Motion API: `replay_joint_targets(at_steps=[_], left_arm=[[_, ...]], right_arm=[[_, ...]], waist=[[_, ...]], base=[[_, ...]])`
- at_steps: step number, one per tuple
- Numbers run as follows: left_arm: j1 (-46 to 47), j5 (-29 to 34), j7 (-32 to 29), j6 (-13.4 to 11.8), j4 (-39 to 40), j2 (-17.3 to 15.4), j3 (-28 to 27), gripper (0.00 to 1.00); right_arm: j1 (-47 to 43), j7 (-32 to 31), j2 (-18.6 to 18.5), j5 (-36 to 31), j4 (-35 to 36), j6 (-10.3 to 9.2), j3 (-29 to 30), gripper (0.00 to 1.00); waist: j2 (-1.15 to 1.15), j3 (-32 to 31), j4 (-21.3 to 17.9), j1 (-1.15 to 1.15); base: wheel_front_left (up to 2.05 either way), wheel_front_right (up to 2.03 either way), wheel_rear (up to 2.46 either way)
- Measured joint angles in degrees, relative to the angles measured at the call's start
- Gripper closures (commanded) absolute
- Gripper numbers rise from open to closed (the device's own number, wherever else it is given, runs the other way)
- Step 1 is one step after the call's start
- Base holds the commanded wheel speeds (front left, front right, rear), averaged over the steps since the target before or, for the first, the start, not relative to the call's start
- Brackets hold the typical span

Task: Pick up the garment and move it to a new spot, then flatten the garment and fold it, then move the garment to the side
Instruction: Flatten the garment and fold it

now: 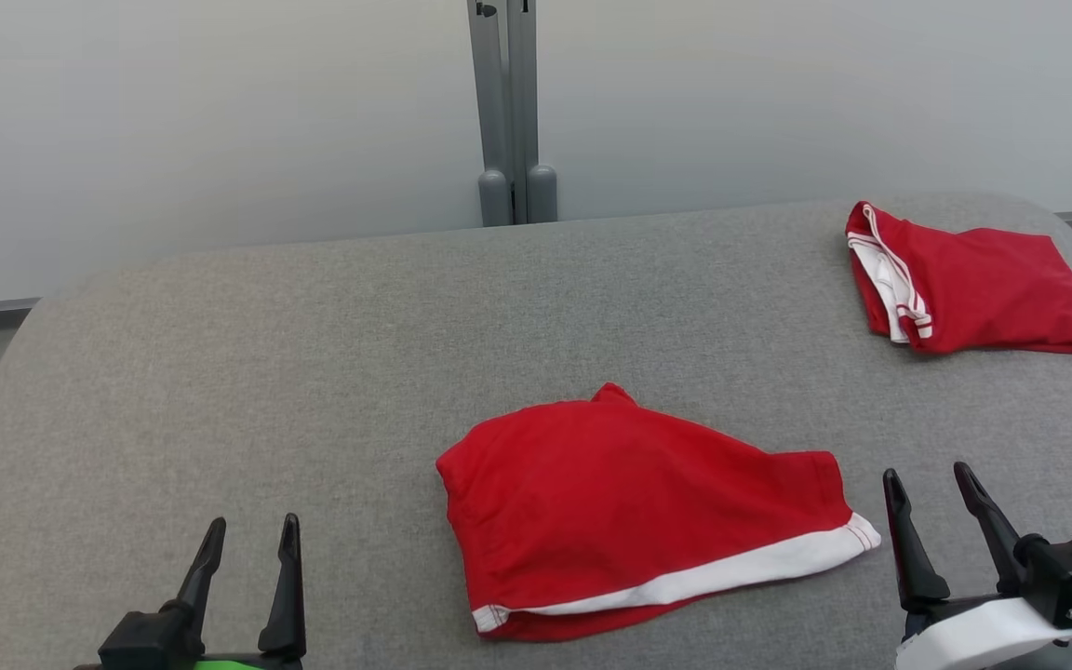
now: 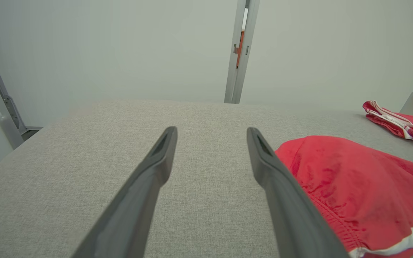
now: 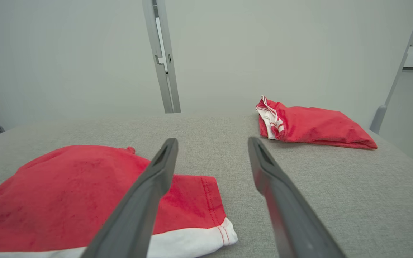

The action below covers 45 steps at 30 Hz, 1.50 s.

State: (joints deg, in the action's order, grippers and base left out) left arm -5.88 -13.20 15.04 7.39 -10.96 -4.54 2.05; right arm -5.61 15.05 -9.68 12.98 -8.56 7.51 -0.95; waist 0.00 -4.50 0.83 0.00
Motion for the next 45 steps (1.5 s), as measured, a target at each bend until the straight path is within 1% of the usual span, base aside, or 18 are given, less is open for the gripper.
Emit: replay_joint_targets(at_steps=[4, 11, 26, 45], left_arm=[[-0.3, 0.52, 0.0, 0.0, 0.47, -0.24, -0.21, 0.0], [-0.58, 2.29, 0.0, -0.02, 0.51, -0.27, -1.13, 0.0], [-0.58, 3.53, 0.0, -0.11, -0.8, 0.0, -2.24, 0.0], [-0.64, 3.96, 0.0, -0.1, -0.46, 0.11, -2.85, 0.0]], right_arm=[[-1.86, 0.0, 0.4, -0.85, 3.24, 0.0, -0.16, 0.0], [-3.52, 0.0, 0.85, -1.76, 5.82, 0.0, -0.74, 0.0], [-3.8, 0.0, 1.33, -2.54, 6.33, 0.0, -1.47, 0.0], [-3.8, 0.0, 1.3, -2.61, 6.53, 0.0, -1.86, 0.0]], waist=[[0.0, -0.33, -0.64, 0.0], [0.0, -0.49, -1.08, 0.0], [0.0, -0.3, -0.56, 0.0], [0.0, -0.27, -0.34, 0.0]], base=[[0.0, 0.0, 0.0], [0.0, 0.0, 0.0], [0.0, 0.0, 0.0], [0.0, 0.0, 0.0]])
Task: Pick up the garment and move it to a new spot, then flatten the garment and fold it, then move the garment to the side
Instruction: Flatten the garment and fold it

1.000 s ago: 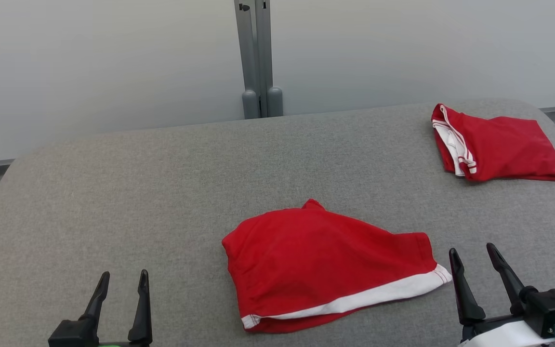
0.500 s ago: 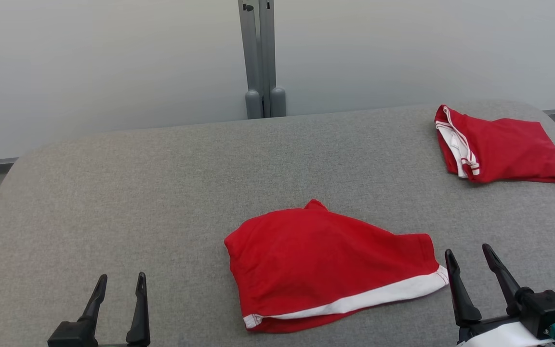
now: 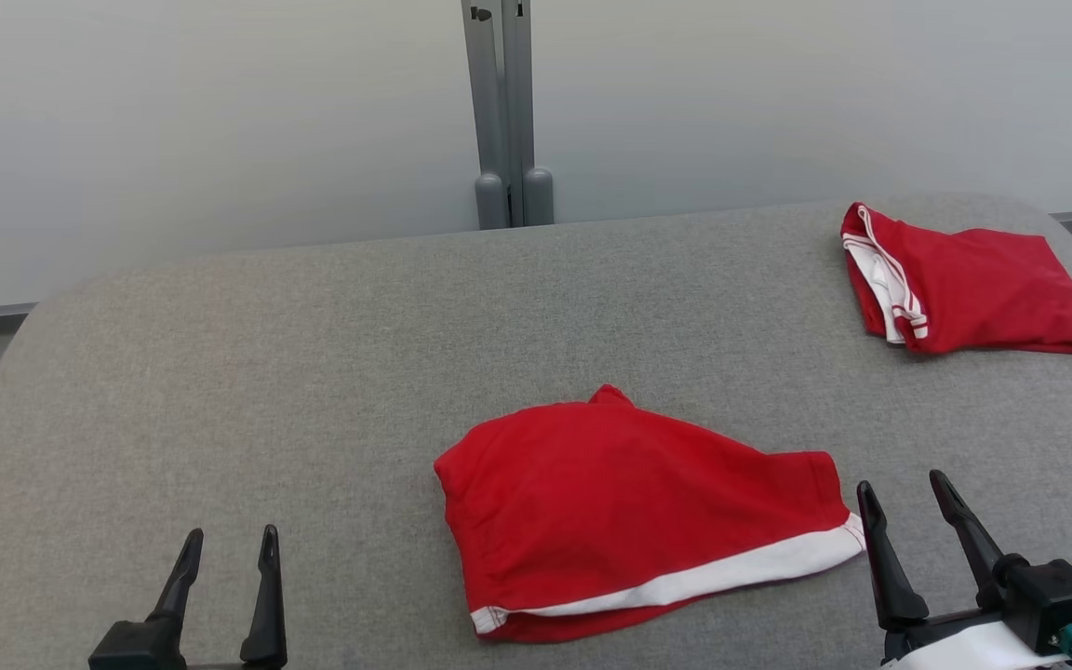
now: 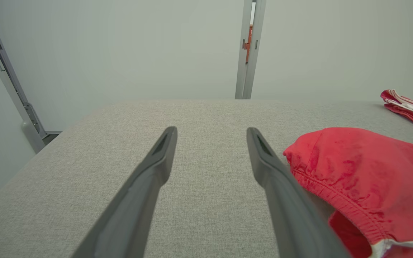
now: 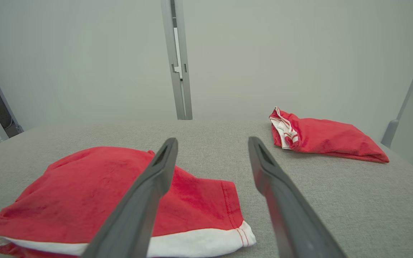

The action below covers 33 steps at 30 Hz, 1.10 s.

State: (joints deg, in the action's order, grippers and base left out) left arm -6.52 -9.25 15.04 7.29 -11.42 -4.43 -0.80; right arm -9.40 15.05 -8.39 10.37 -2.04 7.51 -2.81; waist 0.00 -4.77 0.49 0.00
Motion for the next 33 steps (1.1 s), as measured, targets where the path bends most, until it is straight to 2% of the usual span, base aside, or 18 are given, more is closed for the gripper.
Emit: replay_joint_targets(at_steps=[24, 33], left_arm=[[-0.78, 0.91, 0.0, -0.01, 0.12, 0.07, -0.57, 0.0], [-0.76, 0.53, 0.0, 0.02, -3.33, 0.42, 4.89, 0.0]], right_arm=[[0.03, 0.0, 0.0, -0.25, -1.24, 0.0, -0.32, 0.0], [2.04, 0.0, -0.48, -0.25, -5.86, 0.0, 0.05, 0.0]], waist=[[0.0, -0.3, 0.21, 0.0], [0.0, 0.57, 0.29, 0.0]], base=[[0.0, 0.0, 0.0], [0.0, 0.0, 0.0]])
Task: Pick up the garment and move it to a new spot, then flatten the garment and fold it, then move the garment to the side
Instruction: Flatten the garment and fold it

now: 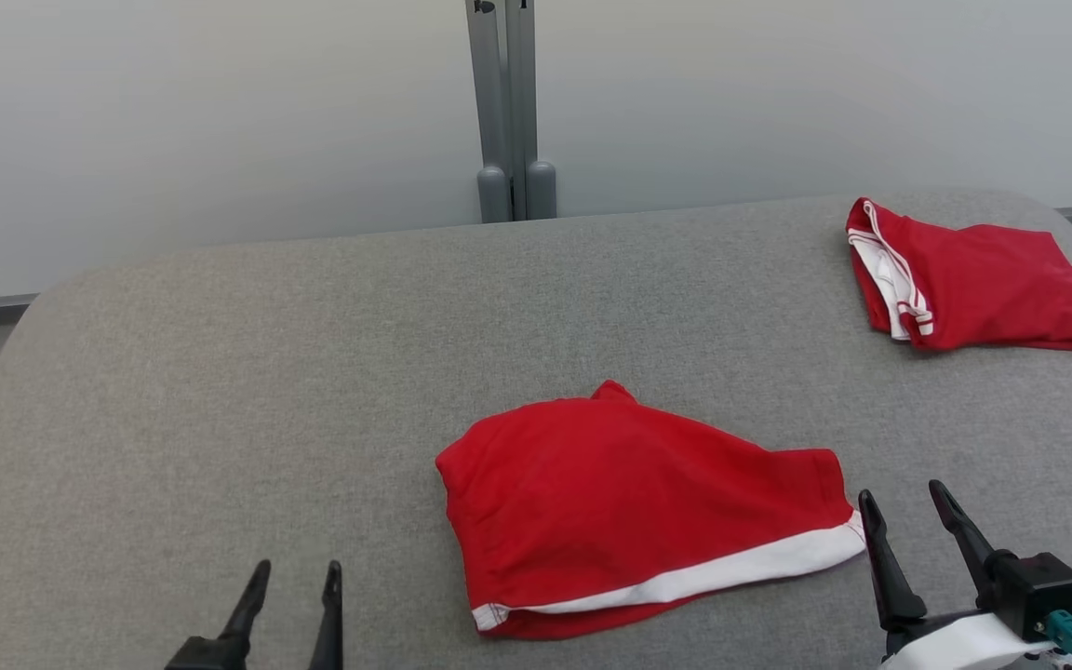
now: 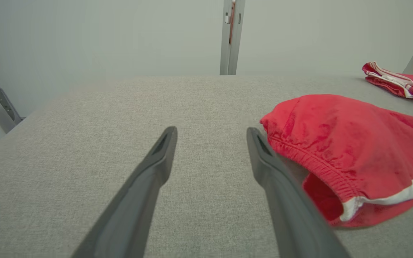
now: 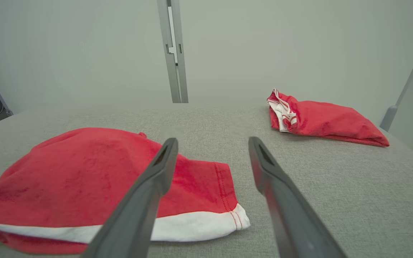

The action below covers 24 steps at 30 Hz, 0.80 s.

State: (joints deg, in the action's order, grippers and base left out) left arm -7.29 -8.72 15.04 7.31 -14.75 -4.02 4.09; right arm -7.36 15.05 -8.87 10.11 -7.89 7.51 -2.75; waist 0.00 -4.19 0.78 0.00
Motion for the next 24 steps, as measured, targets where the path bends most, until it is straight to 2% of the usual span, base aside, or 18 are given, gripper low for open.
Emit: replay_joint_targets(at_steps=[3, 6, 10, 16, 24], left_arm=[[0.32, -0.41, 0.0, 0.01, -2.63, 0.01, 3.65, 0.0], [2.32, -1.29, 0.0, 0.08, -6.83, -0.51, 10.55, 0.0], [4.72, -2.97, 0.01, 0.08, -10.79, -0.89, 15.7, 0.0], [7.32, -5.46, 0.0, 0.08, -14.93, -1.27, 22.01, 0.0], [10.81, -7.9, 0.0, 0.08, -14.43, -1.42, 27.0, 0.0]], right_arm=[[1.7, 0.0, -0.21, -0.55, -3.34, 0.0, 0.04, 0.0], [4.56, 0.01, -0.55, -0.67, -8.68, 0.0, 0.04, 0.0], [7.72, 0.01, -0.6, -0.75, -14.29, 0.0, -0.23, 0.0], [11.99, 0.0, -0.35, -0.76, -21.99, 0.0, -0.25, 0.0], [16.21, 0.01, 0.02, -0.26, -30.34, 0.0, 0.73, 0.0]], waist=[[0.0, 0.61, 0.04, 0.0], [0.0, 1.65, 0.21, 0.0], [0.0, 2.85, 0.31, 0.0], [0.0, 4.47, 0.1, 0.0], [0.0, 6.67, 0.3, 0.0]], base=[[0.0, 0.0, 0.0], [0.0, 0.0, 0.0], [0.0, 0.0, 0.0], [0.0, 0.0, 0.0], [0.0, 0.0, 0.0]])
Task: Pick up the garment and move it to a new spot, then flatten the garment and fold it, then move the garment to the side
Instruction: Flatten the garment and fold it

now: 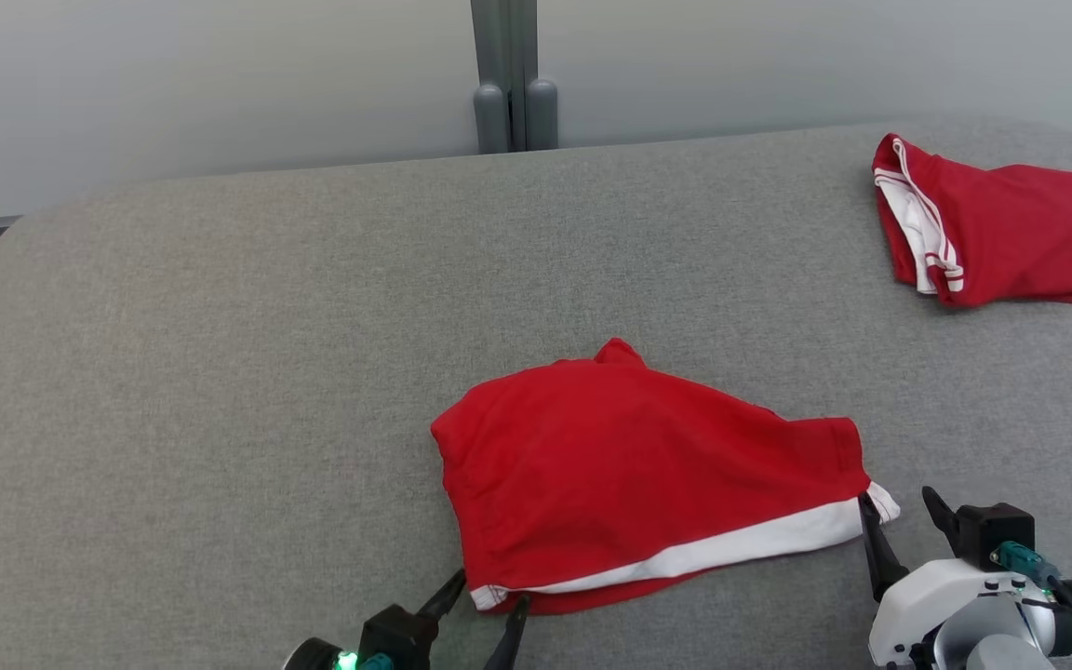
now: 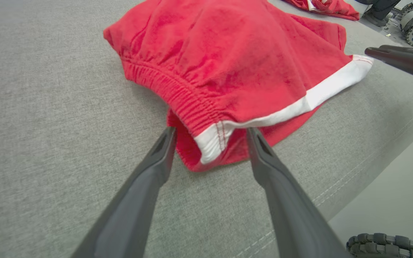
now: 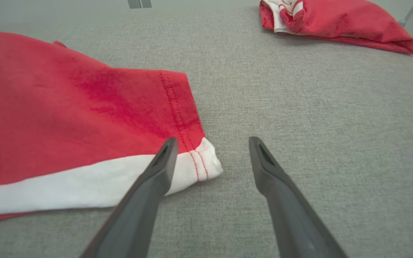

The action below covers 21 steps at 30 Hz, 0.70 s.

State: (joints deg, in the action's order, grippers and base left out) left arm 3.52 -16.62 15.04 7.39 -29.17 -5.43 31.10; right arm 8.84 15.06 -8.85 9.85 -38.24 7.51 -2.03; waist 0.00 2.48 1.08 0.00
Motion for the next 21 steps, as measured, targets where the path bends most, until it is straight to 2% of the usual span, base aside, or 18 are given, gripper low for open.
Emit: replay_joint_targets(at_steps=[8, 9, 10, 11, 15, 21], left_arm=[[3.56, -1.66, 0.0, 0.0, 0.96, -0.35, 4.03, 0.0], [3.81, -1.96, 0.0, 0.0, 1.07, -0.34, 4.48, 0.25], [3.9, -2.38, 0.0, 0.0, 1.11, -0.33, 5.03, 0.71], [3.9, -2.91, 0.0, 0.0, 1.11, -0.33, 5.54, 1.0], [3.89, -4.54, 0.0, 0.0, 1.89, -0.68, 6.64, 1.0], [2.54, -6.26, 0.0, 0.0, 5.94, -1.83, 5.31, 1.0]], right_arm=[[4.07, 0.0, 1.03, 1.31, -7.65, 0.0, -0.3, 0.0], [4.4, 0.03, 1.2, 1.98, -8.29, 0.0, -0.53, 0.3], [4.58, 0.18, 1.45, 2.83, -8.82, 0.0, -0.73, 0.69], [4.63, 0.2, 1.59, 3.46, -9.1, -0.02, -0.82, 1.0], [4.3, 0.18, 1.79, 4.48, -7.75, -0.02, -2.33, 1.0], [0.94, 0.08, 1.53, 7.57, -0.11, -0.02, -3.52, 1.0]], waist=[[0.0, 2.54, 0.83, 0.0], [0.0, 2.73, 1.05, 0.0], [0.0, 2.88, 1.25, 0.0], [0.0, 2.99, 1.43, 0.0], [0.0, 2.84, 1.72, 0.0], [0.0, 1.51, 1.63, 0.0]], base=[[0.0, 0.0, 0.0], [0.0, 0.0, 0.0], [0.0, 0.0, 0.0], [0.0, 0.0, 0.0], [0.0, 0.0, 0.0], [0.0, 0.0, 0.0]])
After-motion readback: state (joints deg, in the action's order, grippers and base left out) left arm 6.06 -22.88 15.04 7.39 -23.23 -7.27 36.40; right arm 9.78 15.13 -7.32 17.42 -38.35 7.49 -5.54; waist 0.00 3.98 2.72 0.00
